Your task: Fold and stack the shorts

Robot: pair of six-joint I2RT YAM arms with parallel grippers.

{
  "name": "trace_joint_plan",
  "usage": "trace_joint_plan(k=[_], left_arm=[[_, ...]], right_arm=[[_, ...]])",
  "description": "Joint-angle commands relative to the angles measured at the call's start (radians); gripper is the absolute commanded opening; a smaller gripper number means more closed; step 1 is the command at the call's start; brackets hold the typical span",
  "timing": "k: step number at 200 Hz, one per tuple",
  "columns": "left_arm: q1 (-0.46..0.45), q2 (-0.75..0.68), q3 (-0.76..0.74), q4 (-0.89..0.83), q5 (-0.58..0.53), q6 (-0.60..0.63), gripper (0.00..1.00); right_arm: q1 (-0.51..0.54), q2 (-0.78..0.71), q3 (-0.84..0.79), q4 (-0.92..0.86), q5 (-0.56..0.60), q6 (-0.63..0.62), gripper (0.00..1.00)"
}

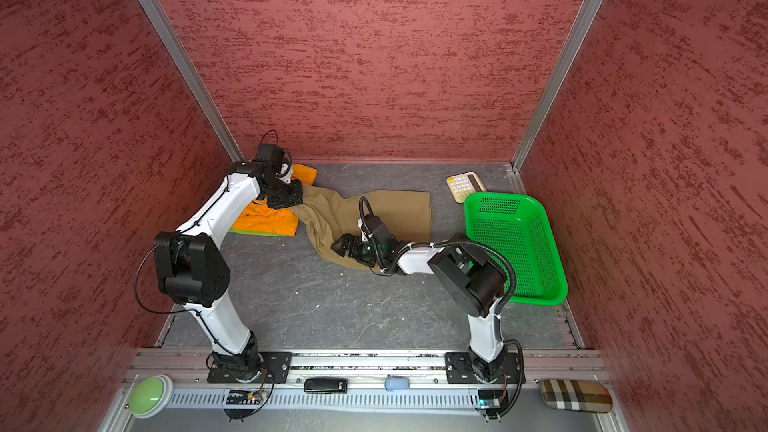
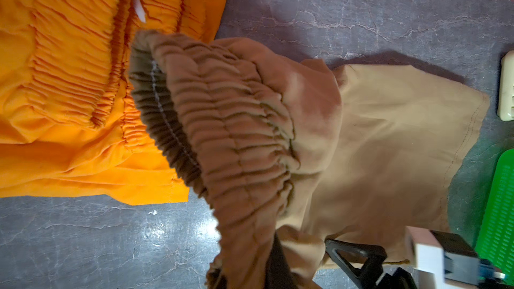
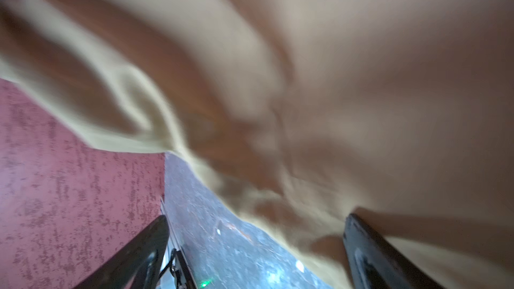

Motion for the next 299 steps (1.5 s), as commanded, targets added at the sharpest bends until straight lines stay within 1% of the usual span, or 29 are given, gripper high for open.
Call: trace_joint_plan(k=[1,20,38,56,70,84,95,122,136,170,195,217,245,274,299], left_arm=[[0.002,-0.061,-0.001,0.013,0.005,-0.001,0.0],[0.006,-0.079,-0.01,0.012,0.005,0.007,0.0],[0.006,-0.087,-0.006,0.003,0.012,0.014,0.0],[0.003,-0.096,-0.004,-0.001,0.015,0.02,0.0],[-0.003,-0.099,0.003,-0.011,0.005,0.028,0.0],[-0.012,-0.099,0.017,-0.028,-0.011,0.04,0.0],[-0.021,-0.096,0.031,-0.043,-0.026,0.05,0.0],[-0.061,-0.09,0.066,-0.078,-0.09,0.073,0.0],[-0.086,-0.079,0.093,-0.098,-0.125,0.083,0.0],[-0.157,-0.027,0.196,-0.168,-0.198,0.105,0.0],[-0.238,0.027,0.272,-0.212,-0.234,0.112,0.0],[-0.306,0.083,0.335,-0.242,-0.249,0.103,0.0],[-0.37,0.172,0.433,-0.293,-0.261,0.071,0.0],[-0.436,0.271,0.555,-0.342,-0.24,0.046,0.0],[-0.479,0.338,0.641,-0.363,-0.213,0.024,0.0]], right_arm=[[-0.01,-0.005,-0.012,0.005,0.041,0.024,0.99],[-0.024,-0.032,0.013,-0.082,0.045,-0.021,0.99],[-0.065,-0.115,0.022,-0.14,0.053,-0.061,0.99],[-0.141,-0.207,0.045,-0.276,0.112,-0.145,0.99],[-0.223,-0.248,0.062,-0.39,0.159,-0.21,0.99],[-0.294,-0.255,0.096,-0.514,0.208,-0.29,0.99],[-0.329,-0.251,0.121,-0.594,0.254,-0.355,0.99],[-0.384,-0.236,0.133,-0.679,0.312,-0.445,0.99],[-0.392,-0.221,0.139,-0.724,0.371,-0.481,0.99],[-0.398,-0.196,0.123,-0.762,0.435,-0.535,0.97],[-0.399,-0.164,0.113,-0.767,0.458,-0.555,0.94],[-0.398,-0.139,0.107,-0.749,0.444,-0.557,0.86],[-0.398,-0.125,0.109,-0.731,0.421,-0.546,0.82],[-0.398,-0.116,0.109,-0.713,0.398,-0.54,0.77],[-0.399,-0.103,0.101,-0.693,0.371,-0.53,0.69]])
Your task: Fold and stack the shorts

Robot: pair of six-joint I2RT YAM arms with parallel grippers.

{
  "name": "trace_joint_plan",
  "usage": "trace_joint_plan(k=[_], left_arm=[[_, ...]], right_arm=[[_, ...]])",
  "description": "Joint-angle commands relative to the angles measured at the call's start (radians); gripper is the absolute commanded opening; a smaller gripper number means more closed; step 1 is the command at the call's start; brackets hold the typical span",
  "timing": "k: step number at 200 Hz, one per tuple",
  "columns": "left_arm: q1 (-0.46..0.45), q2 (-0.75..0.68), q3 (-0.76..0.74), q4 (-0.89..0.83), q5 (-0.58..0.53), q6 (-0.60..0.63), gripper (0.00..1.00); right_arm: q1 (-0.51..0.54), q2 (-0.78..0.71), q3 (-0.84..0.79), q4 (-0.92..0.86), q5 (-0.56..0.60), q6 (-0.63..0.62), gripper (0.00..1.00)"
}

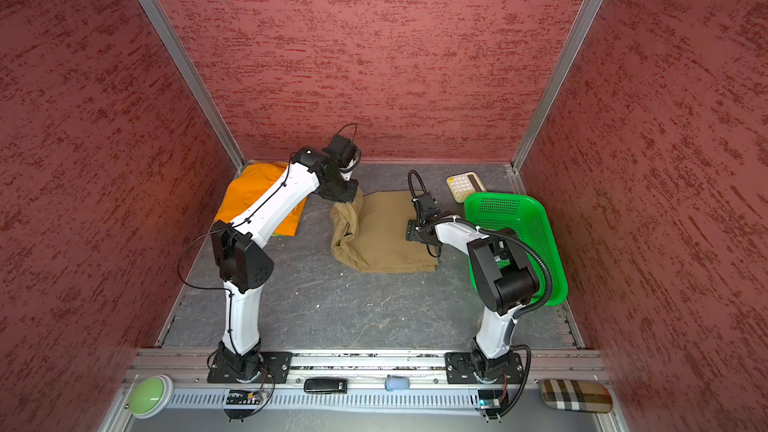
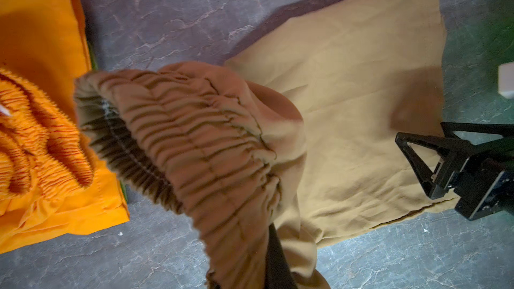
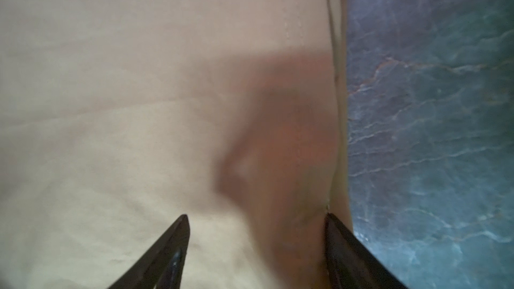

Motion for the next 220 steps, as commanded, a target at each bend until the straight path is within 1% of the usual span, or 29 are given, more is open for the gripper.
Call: trace_joint_plan(k=[1,37,72,119,142,183,197,205,208,215,220], left_arm=[[-0.038,0.047,0.083,-0.049,0.027,-0.035,0.0],[-0.081,0.131,0.203,-0.071,0.089,-0.074,0.0],[-0.107,0.179,0.194,-0.018,0.145,-0.126,0.0],[-0.107,0.207,0.08,0.179,0.215,-0.21,0.0],[-0.108,0.217,0.027,0.27,0.23,-0.248,0.0],[-0.116,0.195,-0.106,0.465,0.292,-0.335,0.0],[-0.119,0.184,-0.154,0.53,0.333,-0.368,0.0],[-0.117,0.169,-0.194,0.588,0.372,-0.39,0.0],[-0.115,0.162,-0.211,0.613,0.391,-0.4,0.04],[-0.106,0.135,-0.26,0.688,0.45,-0.423,0.18],[-0.099,0.106,-0.301,0.751,0.49,-0.438,0.19]], right_arm=[[-0.002,0.023,-0.013,0.038,-0.031,0.005,0.69],[-0.002,0.046,-0.027,0.069,-0.065,0.02,0.65],[-0.002,0.053,-0.042,0.092,-0.084,0.031,0.64],[-0.002,0.037,-0.076,0.118,-0.112,0.048,0.63],[-0.002,0.024,-0.101,0.134,-0.125,0.054,0.63],[-0.002,0.009,-0.13,0.149,-0.142,0.061,0.63],[-0.002,0.002,-0.135,0.151,-0.147,0.063,0.64],[-0.002,-0.003,-0.137,0.153,-0.151,0.064,0.66],[-0.002,-0.007,-0.136,0.153,-0.152,0.064,0.68],[-0.002,-0.015,-0.137,0.15,-0.158,0.065,0.7],[-0.002,-0.026,-0.136,0.146,-0.161,0.065,0.72]])
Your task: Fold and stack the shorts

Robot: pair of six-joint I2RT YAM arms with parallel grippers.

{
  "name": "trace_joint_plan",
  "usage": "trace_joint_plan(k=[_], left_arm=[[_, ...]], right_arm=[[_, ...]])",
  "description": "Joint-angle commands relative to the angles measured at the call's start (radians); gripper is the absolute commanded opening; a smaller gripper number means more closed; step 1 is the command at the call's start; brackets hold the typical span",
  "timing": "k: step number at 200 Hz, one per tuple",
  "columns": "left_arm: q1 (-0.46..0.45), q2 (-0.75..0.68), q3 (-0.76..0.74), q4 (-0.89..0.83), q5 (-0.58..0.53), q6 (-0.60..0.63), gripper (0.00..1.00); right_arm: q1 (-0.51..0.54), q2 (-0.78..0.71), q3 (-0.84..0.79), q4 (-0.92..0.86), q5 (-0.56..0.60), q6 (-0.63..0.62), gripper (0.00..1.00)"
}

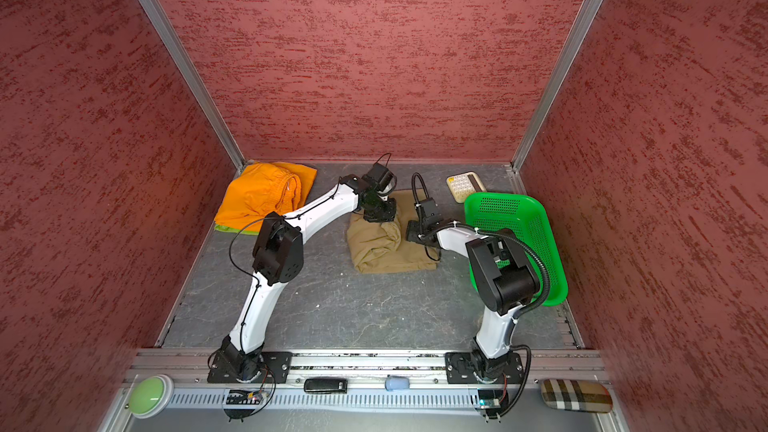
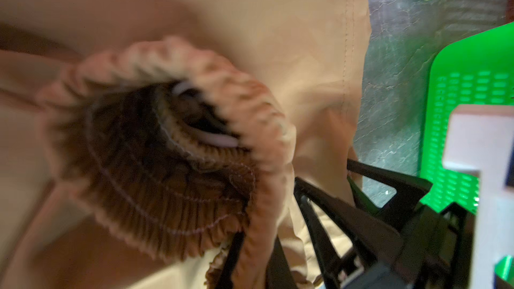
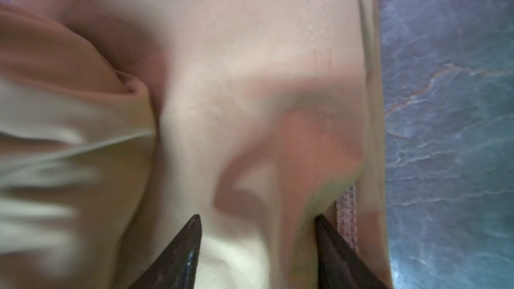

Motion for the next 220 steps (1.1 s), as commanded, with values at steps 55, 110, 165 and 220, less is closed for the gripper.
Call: trace_joint_plan(k=[55,110,165,220], left_arm=[[0.116,-0.479,-0.411,0.51,0.234,-0.145,0.99],[0.178,-0.64,-0.95,1.056,0.291,-0.554,0.99],[0.12,-0.547,-1.114,1.274,0.253,-0.741,0.99],[0.067,-0.475,-1.258,1.382,0.236,-0.8,0.99]], right_arm=[[0.0,-0.215,0.053,-0.215,0.037,-0.01,0.99],[0.061,-0.164,0.234,-0.296,0.103,-0.051,0.99],[0.118,0.029,0.336,-0.372,0.239,-0.084,0.99],[0.048,0.032,0.174,-0.344,0.315,-0.126,0.99]])
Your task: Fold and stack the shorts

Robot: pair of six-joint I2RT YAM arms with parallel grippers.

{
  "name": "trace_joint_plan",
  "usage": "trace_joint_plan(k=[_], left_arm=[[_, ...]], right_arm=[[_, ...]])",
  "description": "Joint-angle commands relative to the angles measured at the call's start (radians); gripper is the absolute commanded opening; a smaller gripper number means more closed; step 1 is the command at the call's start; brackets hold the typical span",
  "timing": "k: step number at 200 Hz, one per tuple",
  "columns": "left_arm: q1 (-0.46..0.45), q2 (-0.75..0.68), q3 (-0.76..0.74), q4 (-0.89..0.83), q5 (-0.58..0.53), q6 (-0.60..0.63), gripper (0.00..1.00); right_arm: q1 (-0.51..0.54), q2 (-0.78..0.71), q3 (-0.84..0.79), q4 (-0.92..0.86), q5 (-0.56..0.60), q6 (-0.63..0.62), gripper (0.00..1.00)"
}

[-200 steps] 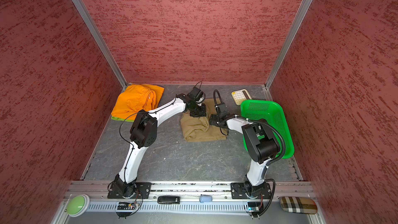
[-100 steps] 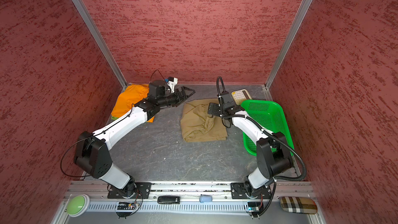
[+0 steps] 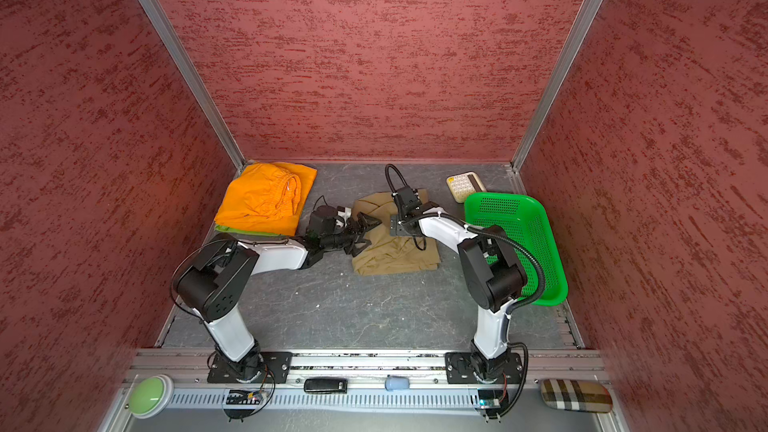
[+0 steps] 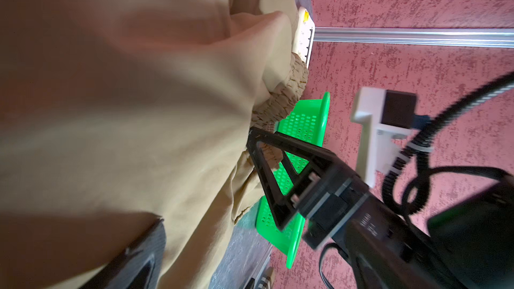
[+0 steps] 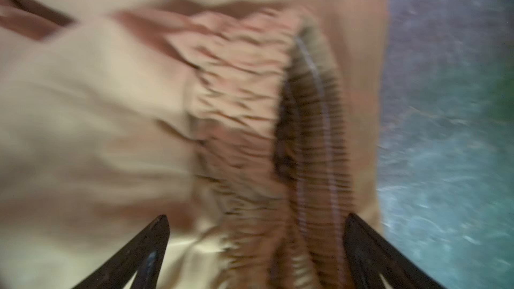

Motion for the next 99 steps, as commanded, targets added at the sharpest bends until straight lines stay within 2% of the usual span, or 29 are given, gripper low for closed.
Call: trace_joint_plan(k=[1,29,61,78,99], left_arm=[[-0.038,0.046,-0.041,0.058,-0.017,-0.029,0.99],[-0.04,0.087,-0.087,0.061,-0.023,-0.014,0.99],[-0.007,0.044,-0.082,-0.079,-0.023,0.067,0.99],[0.017,-0.005,-0.041,-0.156,-0.008,0.13,0.99],[0.027,-0.084,0.058,-0.286,0.008,0.236,0.99]], right_arm=[[-0.049,-0.024,-0.076,0.006,0.052,-0.024,0.99],[-0.075,-0.031,-0.108,0.016,0.045,-0.04,0.99],[-0.093,-0.039,-0.087,-0.016,0.04,-0.053,0.99],[-0.093,-0.09,-0.057,-0.031,0.01,-0.045,0.99],[-0.092,-0.155,0.002,-0.021,-0.083,-0.011,0.99]])
